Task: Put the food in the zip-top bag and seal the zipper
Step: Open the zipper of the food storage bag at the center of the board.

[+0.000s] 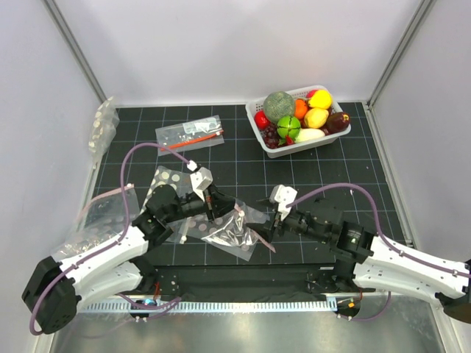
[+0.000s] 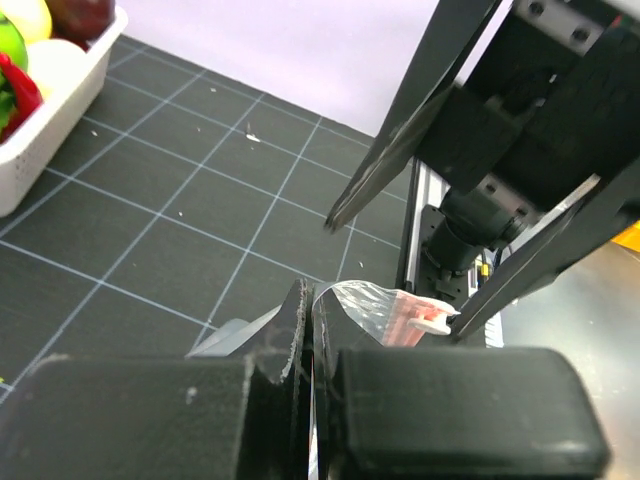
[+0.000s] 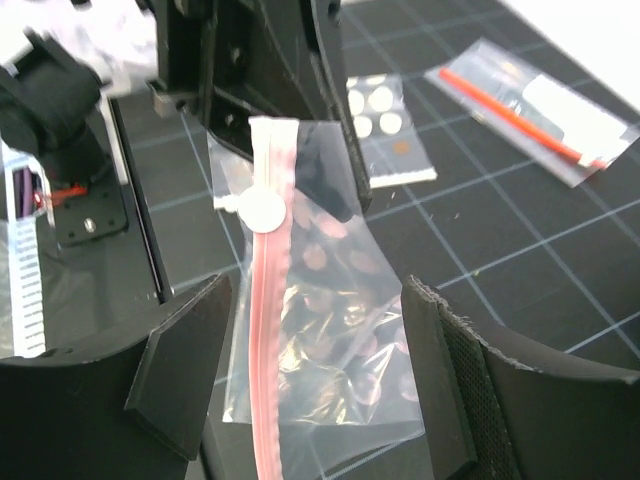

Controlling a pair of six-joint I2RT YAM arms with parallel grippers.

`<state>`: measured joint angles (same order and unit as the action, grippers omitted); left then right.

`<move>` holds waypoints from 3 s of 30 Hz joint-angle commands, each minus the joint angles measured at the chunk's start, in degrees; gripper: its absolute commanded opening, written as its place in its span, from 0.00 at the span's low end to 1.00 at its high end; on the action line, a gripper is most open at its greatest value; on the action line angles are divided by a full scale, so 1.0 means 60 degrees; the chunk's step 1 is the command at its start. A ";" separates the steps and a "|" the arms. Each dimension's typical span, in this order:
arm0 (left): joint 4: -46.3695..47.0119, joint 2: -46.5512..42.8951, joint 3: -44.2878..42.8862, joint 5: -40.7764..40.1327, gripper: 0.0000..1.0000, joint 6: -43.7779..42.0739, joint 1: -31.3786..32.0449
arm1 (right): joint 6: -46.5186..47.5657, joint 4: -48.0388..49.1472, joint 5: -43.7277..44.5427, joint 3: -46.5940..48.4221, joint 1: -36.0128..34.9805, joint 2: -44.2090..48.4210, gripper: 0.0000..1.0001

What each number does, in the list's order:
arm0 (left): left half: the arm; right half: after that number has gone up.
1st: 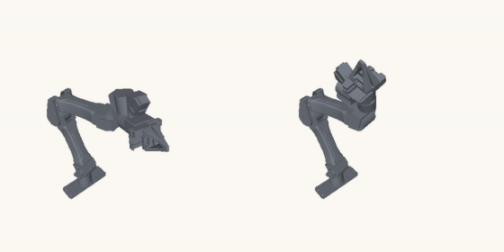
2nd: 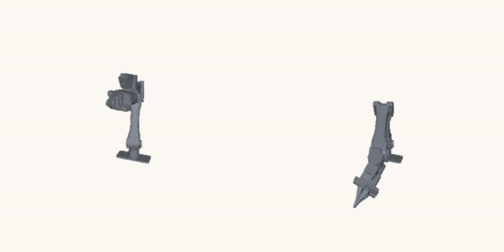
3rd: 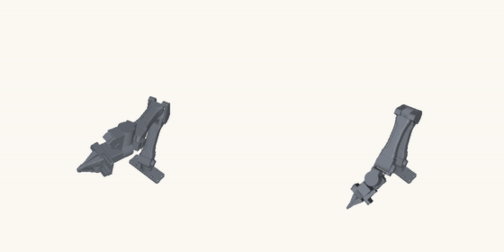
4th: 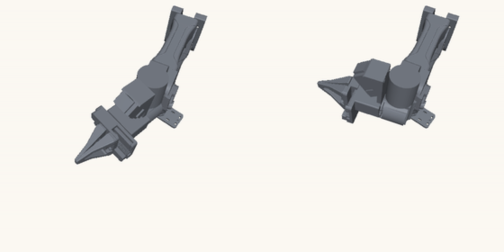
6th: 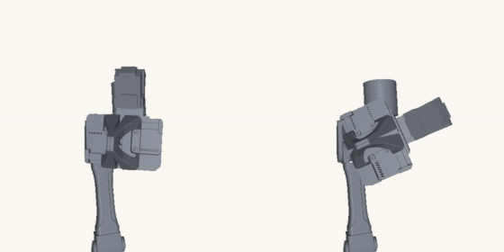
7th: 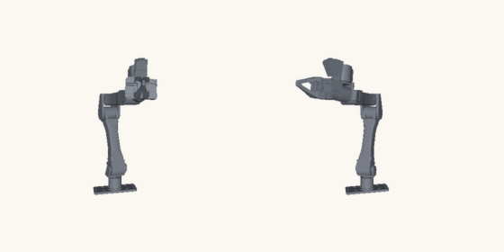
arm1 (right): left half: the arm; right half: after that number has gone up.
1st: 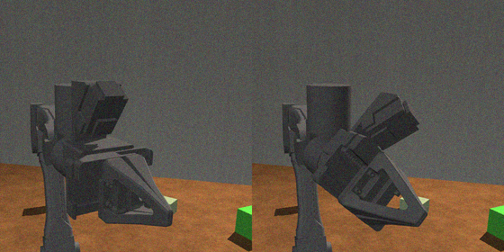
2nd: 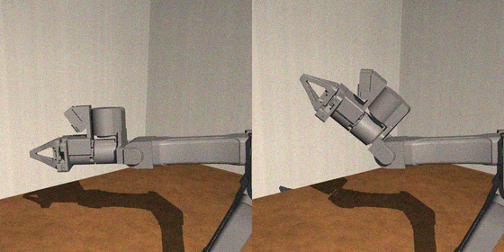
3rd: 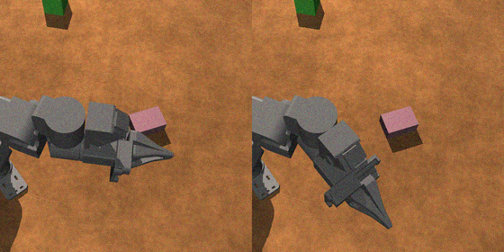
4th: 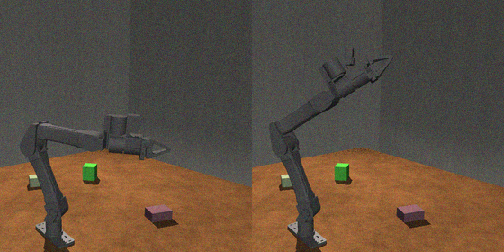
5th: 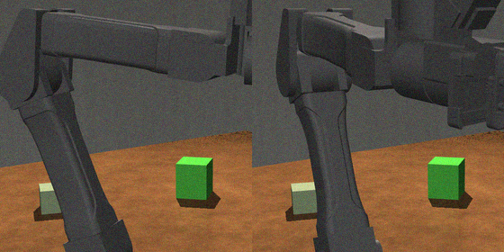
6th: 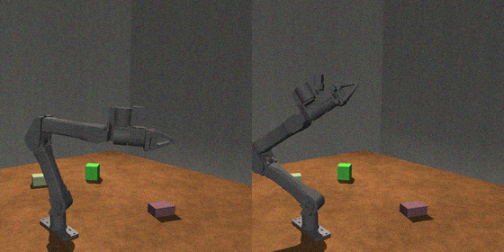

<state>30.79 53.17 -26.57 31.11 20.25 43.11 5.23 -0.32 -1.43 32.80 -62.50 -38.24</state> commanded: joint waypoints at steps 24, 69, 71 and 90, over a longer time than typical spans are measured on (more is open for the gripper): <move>-0.0355 0.0499 -0.0714 -0.0337 0.00 0.0141 0.0344 | 0.0036 0.1972 0.2011 0.0393 -0.0892 -0.0791 0.32; -0.3681 0.2170 -0.2457 -0.2562 0.00 -0.2687 0.2673 | -0.0184 0.1475 0.2201 0.0144 -0.0892 0.0792 0.01; -0.3608 0.1980 -0.2326 -0.3118 0.00 -0.2555 0.2673 | -0.0155 0.1401 0.2216 0.0130 -0.0892 0.0778 0.01; -0.2729 -0.0906 -0.0846 -0.2579 0.00 -0.0856 0.0594 | -0.0213 0.0829 0.1586 0.0393 -0.0892 -0.1053 0.01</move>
<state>11.31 50.19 -32.03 17.34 13.43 49.58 4.34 5.85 8.78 33.12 -67.44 -44.56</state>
